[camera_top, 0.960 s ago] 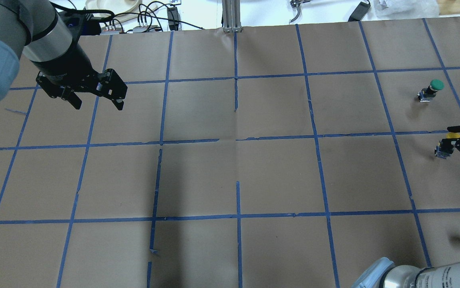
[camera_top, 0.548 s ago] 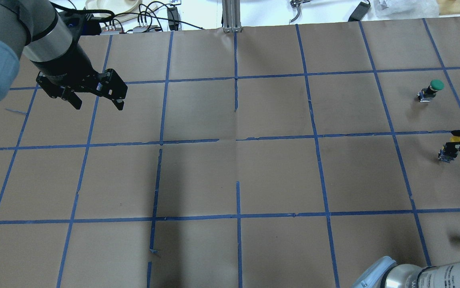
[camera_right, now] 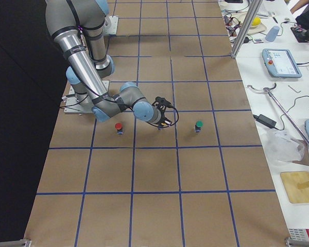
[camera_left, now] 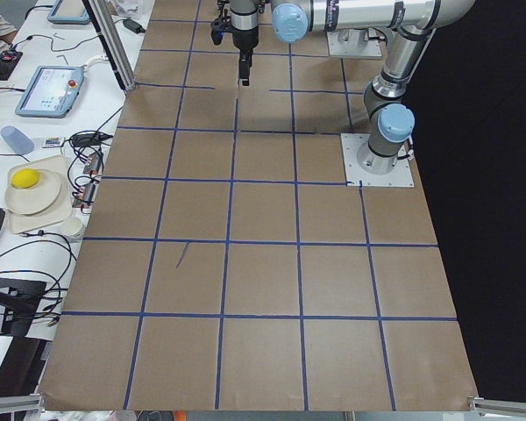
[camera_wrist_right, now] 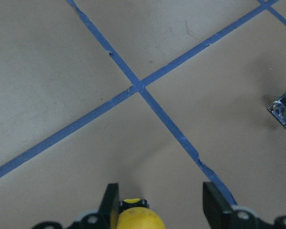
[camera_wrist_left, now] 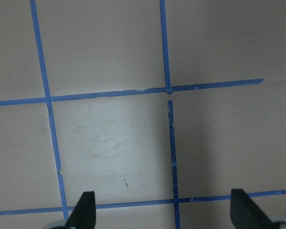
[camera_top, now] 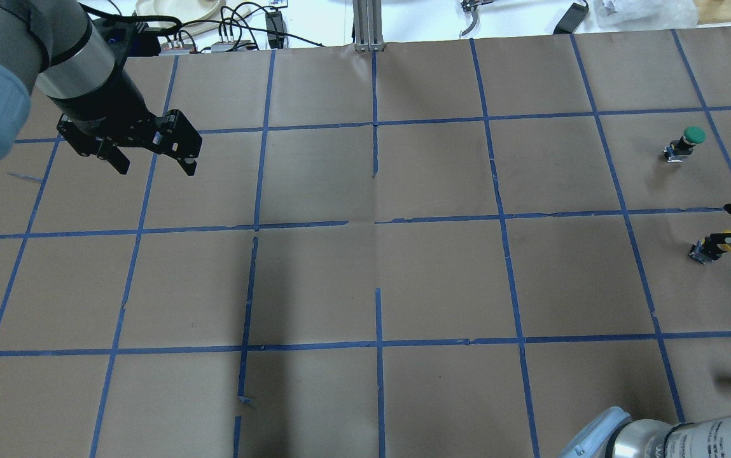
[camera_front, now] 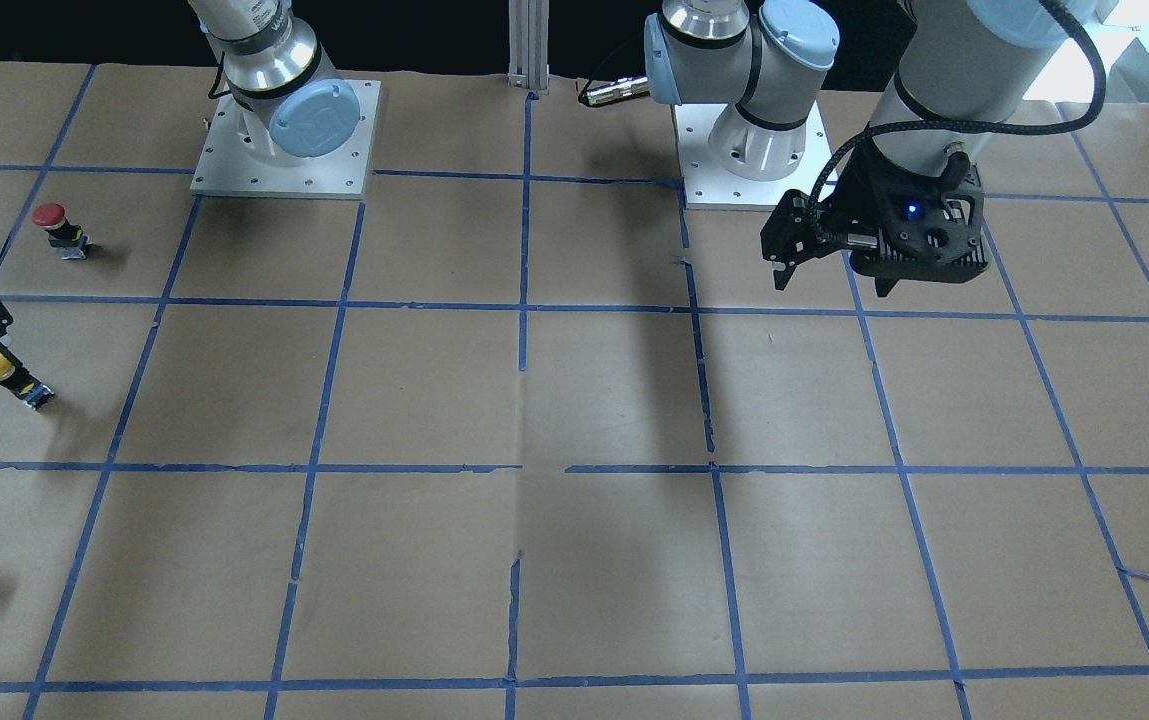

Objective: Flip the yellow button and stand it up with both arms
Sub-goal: 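Lower the button base-down beside the green button with the right gripper, then open the right gripper, releasing the upright yellow button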

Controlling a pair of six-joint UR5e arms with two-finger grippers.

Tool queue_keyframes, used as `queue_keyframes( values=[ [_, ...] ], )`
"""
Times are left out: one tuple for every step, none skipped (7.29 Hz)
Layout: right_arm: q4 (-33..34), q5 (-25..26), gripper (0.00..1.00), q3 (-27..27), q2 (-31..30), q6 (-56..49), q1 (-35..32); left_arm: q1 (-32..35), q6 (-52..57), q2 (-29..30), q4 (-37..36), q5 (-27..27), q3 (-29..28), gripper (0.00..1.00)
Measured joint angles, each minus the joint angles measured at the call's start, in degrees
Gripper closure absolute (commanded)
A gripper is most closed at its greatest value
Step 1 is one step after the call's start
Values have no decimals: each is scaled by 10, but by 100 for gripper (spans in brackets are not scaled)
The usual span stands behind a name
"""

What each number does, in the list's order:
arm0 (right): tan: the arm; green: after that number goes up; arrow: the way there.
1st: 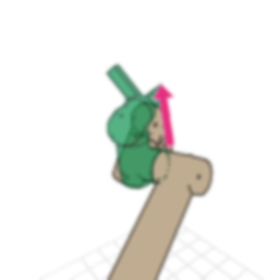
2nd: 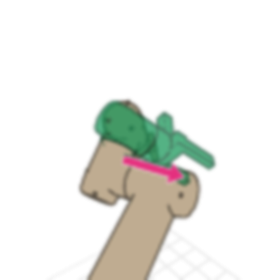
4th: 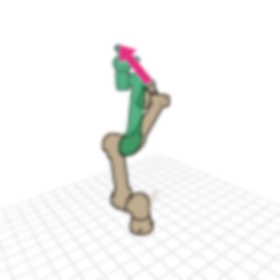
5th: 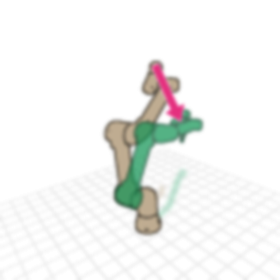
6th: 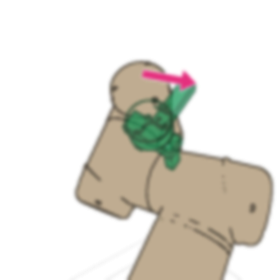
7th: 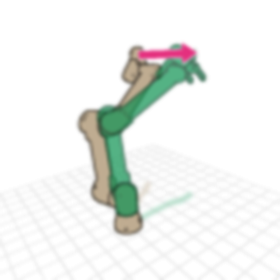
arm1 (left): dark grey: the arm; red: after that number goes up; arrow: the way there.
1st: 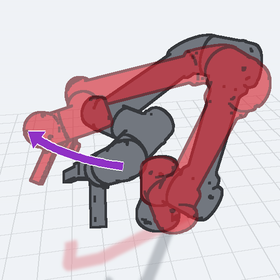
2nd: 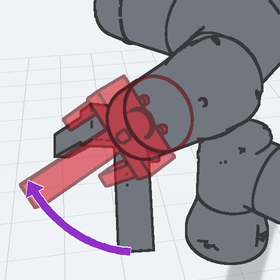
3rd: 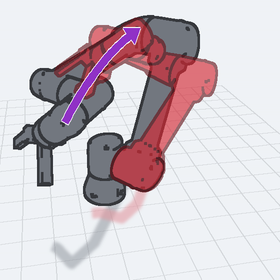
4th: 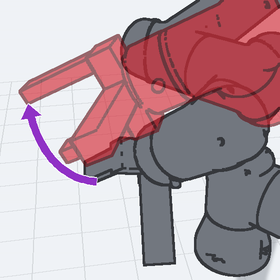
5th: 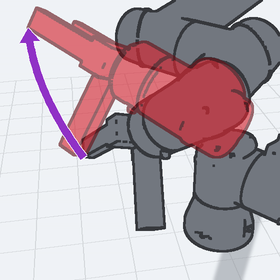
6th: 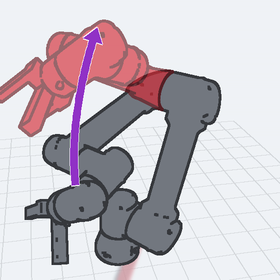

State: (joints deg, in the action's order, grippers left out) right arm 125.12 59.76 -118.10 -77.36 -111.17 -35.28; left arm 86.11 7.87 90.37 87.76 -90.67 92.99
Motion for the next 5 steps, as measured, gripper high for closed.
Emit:
queue_keyframes(
  values=[
    [0, 0, 9, 0, -1, 2, 0, 0, 0, 0, 0, 0, 1, 0],
    [0, 0, 4, 2, -2, 11, 0, -1, 0, 2, -1, 0, 2, 0],
    [0, 6, 1, 6, -8, 42, -1, -1, 0, 6, -3, 1, 4, 0],
    [0, 20, 0, 9, -22, 96, -4, -3, 0, 11, -5, 1, 6, 0],
    [-4, 33, 0, 12, -47, 158, -11, -6, 0, 15, -6, 0, 9, 0]
  ],
)
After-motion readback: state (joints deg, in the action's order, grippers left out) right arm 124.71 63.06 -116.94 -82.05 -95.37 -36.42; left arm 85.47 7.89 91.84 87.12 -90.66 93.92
